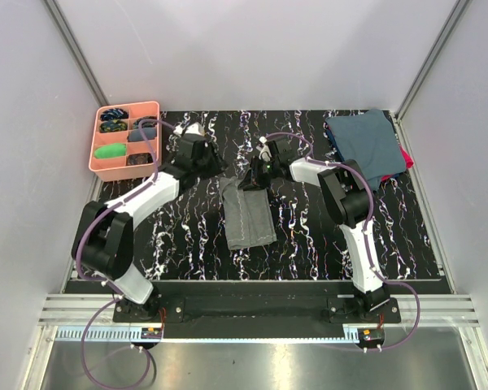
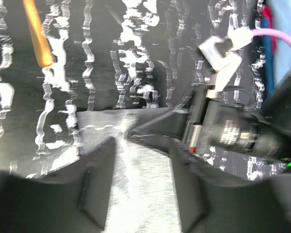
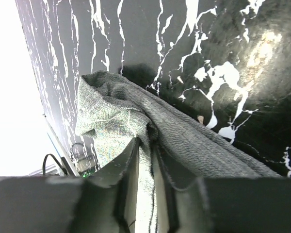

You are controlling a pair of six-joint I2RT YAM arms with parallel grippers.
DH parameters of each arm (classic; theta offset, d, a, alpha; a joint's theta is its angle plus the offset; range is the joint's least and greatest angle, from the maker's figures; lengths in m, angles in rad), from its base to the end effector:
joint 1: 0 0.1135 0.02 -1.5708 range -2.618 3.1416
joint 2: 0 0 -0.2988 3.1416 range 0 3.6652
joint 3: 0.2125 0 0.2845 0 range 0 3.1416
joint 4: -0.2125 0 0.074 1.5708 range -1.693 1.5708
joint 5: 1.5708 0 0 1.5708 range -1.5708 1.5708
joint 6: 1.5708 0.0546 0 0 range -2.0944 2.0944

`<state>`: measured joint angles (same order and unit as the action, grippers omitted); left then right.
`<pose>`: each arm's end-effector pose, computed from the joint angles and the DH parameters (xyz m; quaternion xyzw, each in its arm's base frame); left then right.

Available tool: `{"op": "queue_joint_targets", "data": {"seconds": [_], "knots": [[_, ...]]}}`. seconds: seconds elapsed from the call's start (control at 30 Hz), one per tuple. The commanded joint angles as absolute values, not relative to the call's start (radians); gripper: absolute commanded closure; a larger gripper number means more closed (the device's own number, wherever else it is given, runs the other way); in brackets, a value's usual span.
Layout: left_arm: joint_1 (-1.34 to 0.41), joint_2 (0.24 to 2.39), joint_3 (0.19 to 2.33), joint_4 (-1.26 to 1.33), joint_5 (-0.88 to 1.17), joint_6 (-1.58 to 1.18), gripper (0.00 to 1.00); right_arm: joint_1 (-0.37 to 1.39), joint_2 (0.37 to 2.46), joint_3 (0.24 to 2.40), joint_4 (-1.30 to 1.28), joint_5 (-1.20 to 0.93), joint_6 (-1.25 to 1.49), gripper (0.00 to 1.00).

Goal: Fold the napkin into a case and place the utensils inside
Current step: Smooth out the 2/3-rectangle-folded napkin.

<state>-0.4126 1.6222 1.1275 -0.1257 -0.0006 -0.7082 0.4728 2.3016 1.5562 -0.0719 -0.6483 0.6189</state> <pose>0.3786 -0.1657 0.2579 -0.1311 0.8795 -0.2430 0.3877 0.4701 0.2775 0.1058 -0.0525 0.8876 0.4342 0.1443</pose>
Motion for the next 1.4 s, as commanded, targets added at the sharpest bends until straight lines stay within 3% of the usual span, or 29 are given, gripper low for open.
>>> {"op": "queue_joint_targets", "data": {"seconds": [0.0,0.13,0.33,0.4,0.5,0.57,0.77,1.37], "knots": [[-0.384,1.605,1.039,-0.124,-0.052,-0.672,0.58,0.471,2.227,1.566,-0.126,-0.575,0.552,0.69],[-0.368,1.618,1.008,-0.078,-0.011,-0.673,0.60,0.471,2.165,1.582,-0.236,-0.499,0.497,0.60],[-0.338,1.664,1.048,-0.080,0.029,-0.676,0.68,0.471,2.118,1.568,-0.242,-0.480,0.505,0.63],[-0.333,1.687,1.064,-0.075,0.058,-0.683,0.69,0.471,2.120,1.568,-0.236,-0.479,0.511,0.72],[-0.333,1.719,1.077,-0.048,0.092,-0.698,0.71,0.472,2.155,1.575,-0.163,-0.572,0.575,0.95],[-0.330,1.752,1.091,-0.040,0.126,-0.707,0.72,0.480,2.192,1.580,-0.106,-0.635,0.622,1.00],[-0.330,1.796,1.134,-0.037,0.160,-0.693,0.76,0.491,2.238,1.566,0.024,-0.680,0.702,1.00],[-0.330,1.885,1.169,-0.018,0.255,-0.695,0.79,0.518,2.319,1.588,0.089,-0.709,0.764,1.00]]}}
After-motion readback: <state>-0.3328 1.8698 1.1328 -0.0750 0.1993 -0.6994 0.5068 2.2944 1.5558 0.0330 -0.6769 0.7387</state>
